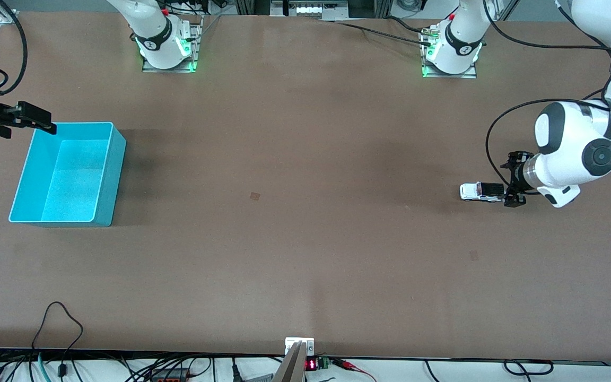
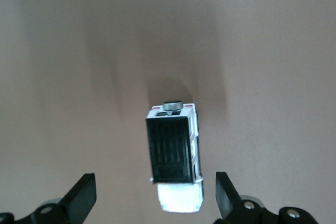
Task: Wind and store white jeep toy
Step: 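Lower the left gripper and close it on the jeep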
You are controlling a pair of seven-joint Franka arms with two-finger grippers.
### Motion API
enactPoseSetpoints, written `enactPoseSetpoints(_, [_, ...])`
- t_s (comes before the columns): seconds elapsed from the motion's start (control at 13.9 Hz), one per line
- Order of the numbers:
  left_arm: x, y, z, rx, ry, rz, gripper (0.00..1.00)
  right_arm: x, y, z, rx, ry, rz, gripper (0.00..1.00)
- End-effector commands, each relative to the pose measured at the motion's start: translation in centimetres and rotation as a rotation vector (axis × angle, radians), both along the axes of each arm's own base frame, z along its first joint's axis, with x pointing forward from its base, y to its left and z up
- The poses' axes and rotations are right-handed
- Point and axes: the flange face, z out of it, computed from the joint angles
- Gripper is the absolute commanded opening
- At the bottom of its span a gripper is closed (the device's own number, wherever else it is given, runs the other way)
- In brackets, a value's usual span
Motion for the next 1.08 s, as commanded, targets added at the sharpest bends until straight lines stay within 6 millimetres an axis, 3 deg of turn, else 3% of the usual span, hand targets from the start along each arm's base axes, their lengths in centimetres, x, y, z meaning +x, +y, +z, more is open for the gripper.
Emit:
enactPoseSetpoints(0.0, [0.5, -0.2, -1.4, 0.032, -0.033, 0.014, 1.00, -0.1, -0.2, 0.3, 0.004, -0.010, -0.001, 1.00])
enactPoseSetpoints(1.01, [-1.6, 0.7, -5.5, 0.022, -0.045, 0.039, 1.00, 0.0, -0.2, 0.2, 0.004, -0.008, 0.001, 1.00])
